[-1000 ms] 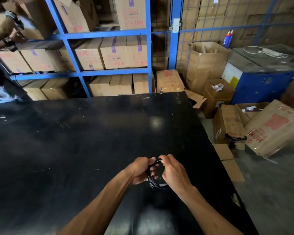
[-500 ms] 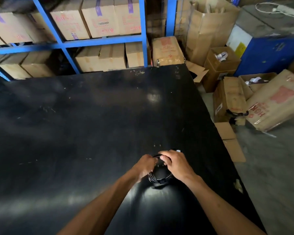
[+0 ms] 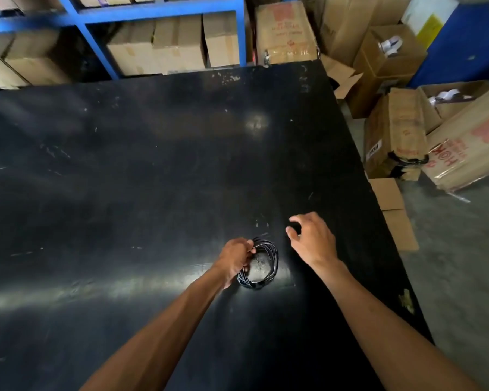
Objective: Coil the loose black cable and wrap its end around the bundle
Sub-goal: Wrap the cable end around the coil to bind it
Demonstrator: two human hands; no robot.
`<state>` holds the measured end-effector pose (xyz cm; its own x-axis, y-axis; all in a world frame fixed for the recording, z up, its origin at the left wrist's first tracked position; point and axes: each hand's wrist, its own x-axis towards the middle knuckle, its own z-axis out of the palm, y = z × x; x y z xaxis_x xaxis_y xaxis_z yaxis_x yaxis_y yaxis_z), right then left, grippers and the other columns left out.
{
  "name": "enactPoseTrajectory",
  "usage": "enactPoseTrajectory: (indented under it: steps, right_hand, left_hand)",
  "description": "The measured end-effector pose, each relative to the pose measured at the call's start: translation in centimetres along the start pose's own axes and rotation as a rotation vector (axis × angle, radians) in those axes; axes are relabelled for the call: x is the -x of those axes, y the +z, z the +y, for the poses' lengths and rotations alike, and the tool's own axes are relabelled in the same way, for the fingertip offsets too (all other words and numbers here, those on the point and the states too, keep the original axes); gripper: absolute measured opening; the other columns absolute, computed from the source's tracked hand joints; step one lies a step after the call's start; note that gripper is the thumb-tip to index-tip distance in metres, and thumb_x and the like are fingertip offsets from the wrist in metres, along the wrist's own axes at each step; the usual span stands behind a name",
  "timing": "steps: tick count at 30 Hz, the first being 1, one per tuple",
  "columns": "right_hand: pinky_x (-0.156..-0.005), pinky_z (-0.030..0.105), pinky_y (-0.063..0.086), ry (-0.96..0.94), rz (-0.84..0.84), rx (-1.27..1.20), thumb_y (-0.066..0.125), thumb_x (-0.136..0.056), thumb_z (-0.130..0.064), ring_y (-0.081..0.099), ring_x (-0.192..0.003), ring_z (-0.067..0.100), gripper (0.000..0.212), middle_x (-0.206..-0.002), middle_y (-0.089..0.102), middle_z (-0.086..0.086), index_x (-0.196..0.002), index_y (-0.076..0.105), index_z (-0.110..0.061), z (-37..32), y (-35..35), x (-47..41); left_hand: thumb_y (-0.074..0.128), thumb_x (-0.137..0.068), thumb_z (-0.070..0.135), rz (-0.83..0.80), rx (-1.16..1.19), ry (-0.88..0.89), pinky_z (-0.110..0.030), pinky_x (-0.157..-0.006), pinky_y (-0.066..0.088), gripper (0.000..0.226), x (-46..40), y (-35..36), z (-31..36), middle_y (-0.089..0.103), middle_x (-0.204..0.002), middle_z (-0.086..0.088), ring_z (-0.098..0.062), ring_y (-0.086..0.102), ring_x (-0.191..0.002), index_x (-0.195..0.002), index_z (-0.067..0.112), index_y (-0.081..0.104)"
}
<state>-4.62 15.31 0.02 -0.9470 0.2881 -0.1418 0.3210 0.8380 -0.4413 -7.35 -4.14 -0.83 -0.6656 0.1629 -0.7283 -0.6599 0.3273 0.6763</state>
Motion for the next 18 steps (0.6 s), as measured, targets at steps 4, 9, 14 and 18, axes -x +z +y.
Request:
enactPoseTrajectory:
  steps: [4,9,14,18]
  right_hand:
    - [-0.085,0.043,0.056,-0.010,-0.188,0.317,0.067,-0.095,-0.025,0.065,-0.109,0.033,0.030,-0.117,0.069,0.012,-0.123,0.067,-0.014,0.5,0.7,-1.5]
    - [-0.084,0.039,0.058,-0.029,-0.060,-0.088,0.067,-0.094,-0.007,0.071,-0.090,0.030,0.018,-0.108,0.069,0.013,-0.107,0.079,-0.013,0.2,0.7,-1.7]
    - [-0.079,0.033,0.062,-0.099,-0.013,-0.490,0.079,-0.084,-0.005,0.076,-0.079,0.012,0.018,-0.093,0.077,0.000,-0.095,0.083,-0.019,-2.0,-1.6,-0.5]
    - [-0.086,0.033,0.061,-0.229,-0.176,-0.491,0.083,-0.082,-0.009,0.076,-0.083,0.002,0.019,-0.090,0.081,-0.008,-0.098,0.083,-0.018,-3.2,-3.4,1.0]
  left_hand:
    - [0.045,-0.103,0.016,-0.008,-0.032,0.043,-0.030,-0.052,0.030,0.031,-0.4,-0.5,-0.5,0.047,-0.059,0.001,-0.014,0.040,-0.053,-0.075,0.013,0.056]
    - [0.048,-0.102,0.015,-0.024,-0.028,0.080,-0.025,-0.049,0.034,0.028,0.4,-0.8,0.1,0.052,-0.058,0.004,-0.010,0.044,-0.049,-0.075,0.015,0.058]
    - [0.050,-0.102,0.015,-0.095,-0.119,0.156,-0.026,-0.051,0.034,0.034,2.4,-0.2,1.2,0.049,-0.051,0.010,-0.012,0.042,-0.051,-0.068,0.016,0.057]
    - [0.050,-0.102,0.015,-0.142,-0.124,0.208,-0.026,-0.052,0.033,0.033,4.7,-0.3,2.3,0.049,-0.058,0.007,-0.012,0.042,-0.054,-0.070,0.017,0.055]
